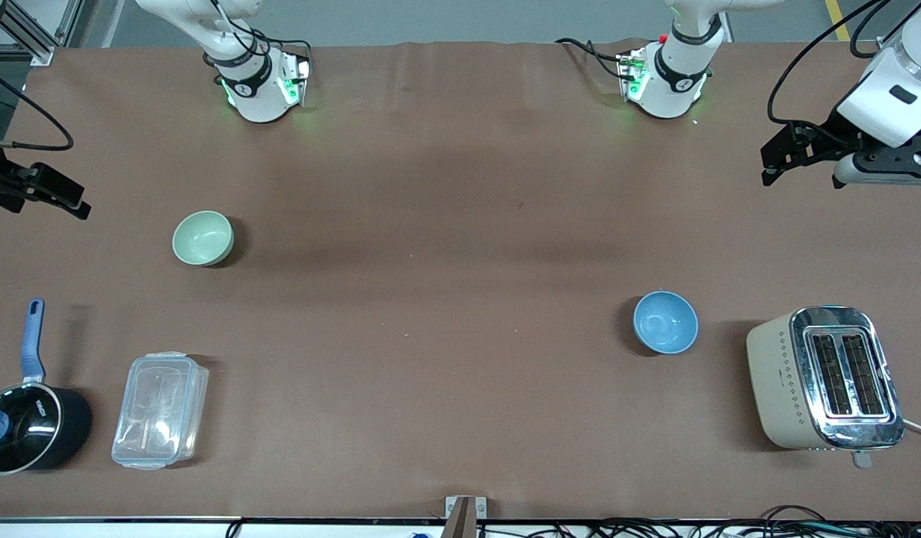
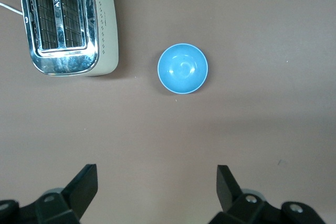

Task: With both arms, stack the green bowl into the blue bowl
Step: 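Reach the left gripper to the blue bowl while the right reaches green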

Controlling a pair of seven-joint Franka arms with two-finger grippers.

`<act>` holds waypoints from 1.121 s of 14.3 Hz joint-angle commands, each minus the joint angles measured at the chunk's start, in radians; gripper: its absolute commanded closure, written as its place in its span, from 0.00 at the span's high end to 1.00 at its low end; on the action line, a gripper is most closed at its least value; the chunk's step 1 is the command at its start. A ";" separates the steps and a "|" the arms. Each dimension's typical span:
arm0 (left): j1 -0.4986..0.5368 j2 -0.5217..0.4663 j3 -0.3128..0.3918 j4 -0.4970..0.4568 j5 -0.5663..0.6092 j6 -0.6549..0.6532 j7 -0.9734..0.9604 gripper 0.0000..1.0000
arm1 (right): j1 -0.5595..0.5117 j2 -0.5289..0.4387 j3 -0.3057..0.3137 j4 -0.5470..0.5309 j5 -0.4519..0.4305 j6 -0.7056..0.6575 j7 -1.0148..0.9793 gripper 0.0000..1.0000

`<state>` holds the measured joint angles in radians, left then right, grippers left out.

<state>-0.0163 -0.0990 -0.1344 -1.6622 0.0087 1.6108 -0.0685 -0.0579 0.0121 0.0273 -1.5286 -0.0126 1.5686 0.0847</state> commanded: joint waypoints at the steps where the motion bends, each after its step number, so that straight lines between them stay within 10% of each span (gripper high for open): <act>1: 0.001 0.007 0.004 0.025 -0.016 -0.015 0.018 1.00 | -0.007 -0.015 -0.001 -0.013 0.020 0.008 -0.013 1.00; 8: 0.002 0.111 0.009 0.001 -0.004 0.076 -0.008 1.00 | 0.001 -0.015 0.000 -0.012 0.017 0.007 -0.007 1.00; 16: 0.006 0.298 0.010 -0.289 0.044 0.621 -0.139 1.00 | -0.033 -0.026 -0.003 -0.151 0.007 0.083 -0.061 1.00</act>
<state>-0.0120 0.1439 -0.1262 -1.9359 0.0310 2.1698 -0.1816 -0.0644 0.0127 0.0249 -1.5833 -0.0129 1.6004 0.0729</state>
